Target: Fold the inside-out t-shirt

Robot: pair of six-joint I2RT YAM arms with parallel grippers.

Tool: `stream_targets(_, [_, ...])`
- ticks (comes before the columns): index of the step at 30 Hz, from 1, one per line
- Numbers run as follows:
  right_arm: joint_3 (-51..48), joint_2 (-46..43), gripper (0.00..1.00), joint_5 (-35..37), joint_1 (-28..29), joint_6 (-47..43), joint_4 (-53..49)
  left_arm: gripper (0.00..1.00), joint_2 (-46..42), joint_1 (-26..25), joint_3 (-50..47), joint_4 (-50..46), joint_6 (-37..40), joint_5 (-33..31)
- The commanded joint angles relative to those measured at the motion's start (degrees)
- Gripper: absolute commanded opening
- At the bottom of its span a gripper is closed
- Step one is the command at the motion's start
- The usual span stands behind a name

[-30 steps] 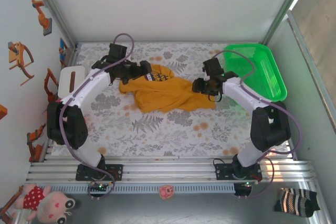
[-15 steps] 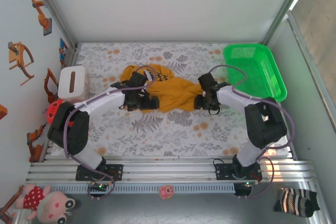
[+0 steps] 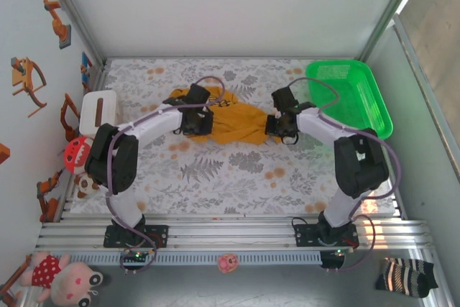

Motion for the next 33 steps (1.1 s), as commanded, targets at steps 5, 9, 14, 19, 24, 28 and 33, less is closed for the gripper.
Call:
stream_targets(5, [24.19,-12.71,0.00,1.17,-5.91,-2.59,-8.45,0.05,-11.13,9.47,19.55,-9.80,2.89,7.18])
stream_targets(9, [34.90,-15.83,0.00,1.43,-6.76,-3.31,-11.67,0.07,-14.46,11.34,27.44,-12.78,2.43,10.92])
stream_targets(14, [40.39,-20.16,0.00,1.18,-6.84,-2.18,-12.46,0.08,-20.87,11.75,28.47,-8.67,-1.86,16.15])
stream_targets(19, [39.02,-22.00,0.00,-0.06,-6.81,-0.50,-11.73,0.13,-22.66,13.08,25.21,-5.36,-5.10,20.81])
stream_targets(24, [32.22,-18.50,0.00,-0.72,-6.88,-0.03,-9.05,0.65,-16.26,17.57,22.29,-7.47,-4.04,20.83])
stream_targets(28, [23.93,-13.37,0.00,-0.70,-7.11,-0.43,-6.02,0.74,-10.78,19.64,19.47,-8.71,-2.76,22.59])
stream_targets(33, [16.10,-10.35,0.00,-1.92,-7.68,-0.60,-3.57,0.80,-12.85,13.78,7.67,-5.30,-4.12,21.93])
